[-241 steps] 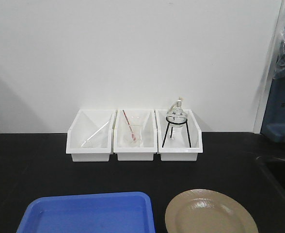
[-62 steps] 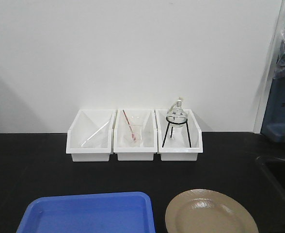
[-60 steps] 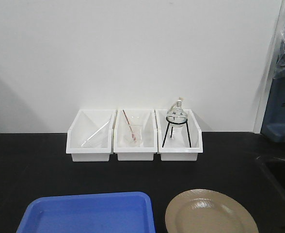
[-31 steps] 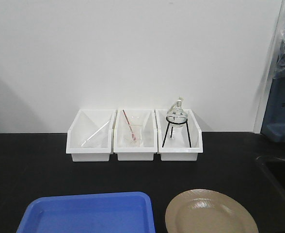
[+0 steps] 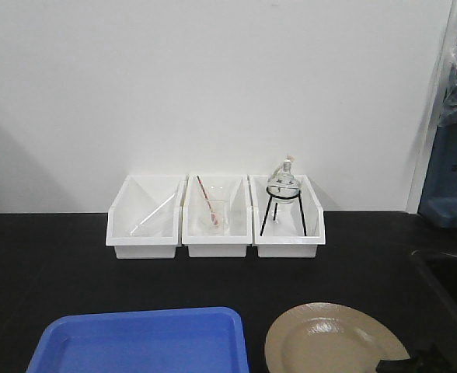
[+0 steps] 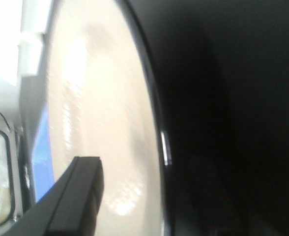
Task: Place disk in tray to left cabinet
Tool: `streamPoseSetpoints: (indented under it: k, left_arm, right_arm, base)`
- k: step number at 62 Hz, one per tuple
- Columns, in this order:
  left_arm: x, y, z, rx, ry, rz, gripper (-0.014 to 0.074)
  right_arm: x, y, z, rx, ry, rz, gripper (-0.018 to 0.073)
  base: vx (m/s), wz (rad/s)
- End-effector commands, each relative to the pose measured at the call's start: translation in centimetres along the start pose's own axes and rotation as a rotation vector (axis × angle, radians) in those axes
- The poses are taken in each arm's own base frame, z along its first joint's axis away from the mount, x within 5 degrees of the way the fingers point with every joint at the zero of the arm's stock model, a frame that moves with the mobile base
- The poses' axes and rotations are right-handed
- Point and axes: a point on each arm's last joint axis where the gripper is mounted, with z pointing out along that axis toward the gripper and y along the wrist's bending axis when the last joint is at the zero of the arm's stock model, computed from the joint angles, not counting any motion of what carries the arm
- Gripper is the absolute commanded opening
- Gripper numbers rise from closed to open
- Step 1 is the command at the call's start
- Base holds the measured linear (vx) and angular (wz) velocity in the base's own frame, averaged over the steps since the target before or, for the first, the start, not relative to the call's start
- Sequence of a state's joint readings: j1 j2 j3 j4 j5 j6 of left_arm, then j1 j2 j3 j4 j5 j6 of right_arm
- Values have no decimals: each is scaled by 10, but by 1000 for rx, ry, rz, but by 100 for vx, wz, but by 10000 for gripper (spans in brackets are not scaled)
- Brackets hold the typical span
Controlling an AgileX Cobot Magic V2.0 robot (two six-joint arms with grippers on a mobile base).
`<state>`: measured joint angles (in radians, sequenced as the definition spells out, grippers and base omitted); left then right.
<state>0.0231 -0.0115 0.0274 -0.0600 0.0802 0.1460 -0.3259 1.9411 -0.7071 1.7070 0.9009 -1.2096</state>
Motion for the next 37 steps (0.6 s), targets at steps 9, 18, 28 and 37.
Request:
streamPoseSetpoints:
  k: [9, 18, 28, 37]
  left_arm:
    - [-2, 0, -1, -8, -76, -12, -6]
    - [-2, 0, -1, -8, -76, -12, -6]
    - [-2, 0, -1, -8, -76, -12, -6]
    - [-2, 0, -1, -8, -76, -12, -6]
  right_arm:
    - [-5, 15, 12, -81, -14, -22, 165]
    - [-5, 21, 10, -100, -16, -34, -12]
    - [-7, 39, -1, -134, -47, -82, -5]
    - [-10, 64, -17, -178, -91, -115, -3]
  base:
    - [0, 0]
    - [0, 0]
    - [0, 0]
    - [0, 0]
